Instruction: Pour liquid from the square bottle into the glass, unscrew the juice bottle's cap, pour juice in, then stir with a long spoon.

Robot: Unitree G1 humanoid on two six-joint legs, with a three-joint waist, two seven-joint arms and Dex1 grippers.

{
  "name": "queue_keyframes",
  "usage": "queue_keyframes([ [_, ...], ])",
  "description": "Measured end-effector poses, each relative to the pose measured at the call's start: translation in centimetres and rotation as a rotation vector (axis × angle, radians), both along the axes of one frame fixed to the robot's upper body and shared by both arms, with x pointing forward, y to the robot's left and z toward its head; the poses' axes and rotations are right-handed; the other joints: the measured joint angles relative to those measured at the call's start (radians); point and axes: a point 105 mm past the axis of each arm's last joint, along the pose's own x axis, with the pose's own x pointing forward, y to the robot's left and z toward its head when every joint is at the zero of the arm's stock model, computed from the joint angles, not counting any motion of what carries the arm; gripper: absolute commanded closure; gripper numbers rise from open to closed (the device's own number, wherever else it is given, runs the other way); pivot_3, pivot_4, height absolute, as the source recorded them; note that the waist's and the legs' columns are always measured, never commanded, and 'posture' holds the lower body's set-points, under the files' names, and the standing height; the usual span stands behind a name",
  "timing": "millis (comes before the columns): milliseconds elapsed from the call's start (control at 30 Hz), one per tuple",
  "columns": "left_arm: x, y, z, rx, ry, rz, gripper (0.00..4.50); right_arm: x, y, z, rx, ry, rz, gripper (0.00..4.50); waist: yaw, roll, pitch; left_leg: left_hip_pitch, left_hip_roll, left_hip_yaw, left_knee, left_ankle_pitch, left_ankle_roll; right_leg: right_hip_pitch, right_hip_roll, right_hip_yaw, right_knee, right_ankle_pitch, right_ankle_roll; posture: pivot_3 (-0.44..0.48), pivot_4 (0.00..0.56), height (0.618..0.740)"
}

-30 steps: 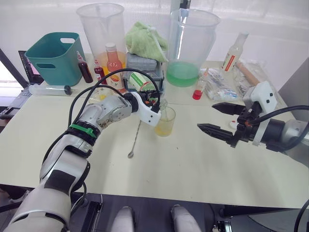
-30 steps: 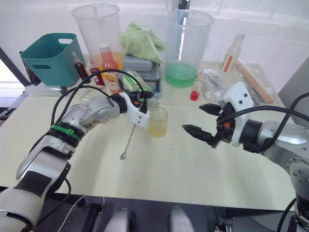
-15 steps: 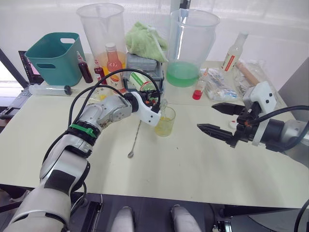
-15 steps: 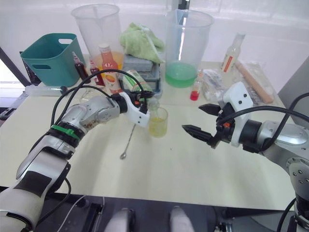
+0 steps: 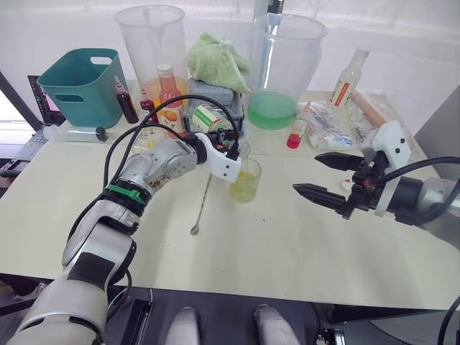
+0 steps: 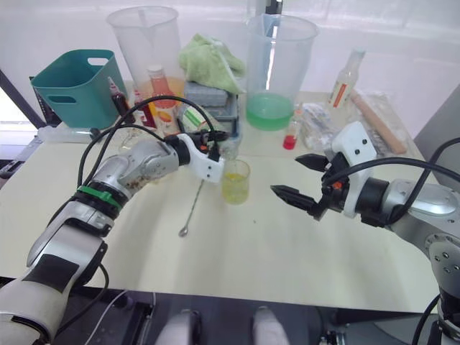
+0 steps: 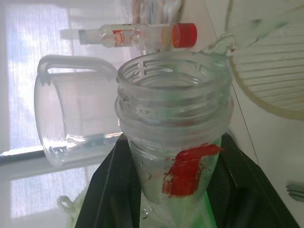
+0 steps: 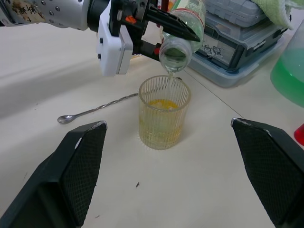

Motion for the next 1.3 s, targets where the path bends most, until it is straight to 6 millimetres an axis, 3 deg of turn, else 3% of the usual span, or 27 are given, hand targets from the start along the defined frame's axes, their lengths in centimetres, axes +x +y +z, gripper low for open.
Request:
queue_keyframes([
  [233,-0.5,-0.2,1.3,-0.203,0.116,0.006,3.12,0.6,0.3,0.2,-0.002,0.001,0.022,0.05,-0.002,0.0,0.0,0.0,0.0,0.0,0.001,0.0,0.0,0.0,0.0,0.0,0.001,0.0,0.0,0.0,0.15,0.707],
  [467,-1.6,-0.2,4.7,-0.563,0.296,-0.021,3.12,1.4,0.8,0.4,-0.01,0.002,0.081,0.05,-0.002,0.0,0.0,0.0,0.0,-0.001,0.002,0.0,0.0,0.0,0.0,0.0,0.001,0.0,0.0,0.0,0.15,0.707],
  [733,-1.7,2.8,7.4,-0.933,0.499,0.039,3.12,2.3,1.1,0.8,-0.019,-0.003,0.131,0.05,-0.007,0.0,0.0,0.0,0.0,-0.001,0.003,0.0,0.0,0.001,0.0,0.0,0.001,0.0,0.0,0.0,0.15,0.707],
  [833,-2.2,4.2,8.0,-1.109,0.644,0.06,3.12,3.0,1.3,1.2,-0.015,-0.008,0.162,0.05,-0.008,0.0,0.0,0.0,0.0,-0.001,0.003,0.0,0.0,0.001,0.0,-0.001,0.001,0.0,0.0,0.0,0.15,0.707],
  [967,-3.5,5.5,8.8,-1.218,0.723,0.087,3.12,3.6,1.9,1.5,-0.009,-0.012,0.206,0.05,-0.007,0.0,0.0,0.001,0.0,-0.002,0.003,0.0,0.0,0.001,0.0,-0.001,0.001,0.0,0.0,0.0,0.15,0.707],
  [1200,-5.3,8.0,7.2,-1.315,0.882,0.157,3.12,4.8,2.7,1.0,-0.021,0.012,0.26,0.05,-0.01,0.0,0.0,0.001,0.0,-0.002,0.003,0.0,0.0,0.001,0.0,-0.001,0.001,0.0,0.0,0.0,0.15,0.707],
  [1300,-6.6,9.4,7.3,-1.309,0.873,0.192,3.12,5.0,3.3,1.1,0.001,0.02,0.301,0.05,-0.009,0.0,0.0,0.001,0.0,-0.002,0.003,0.0,0.0,0.001,0.0,-0.001,0.001,0.0,0.0,0.0,0.15,0.707],
])
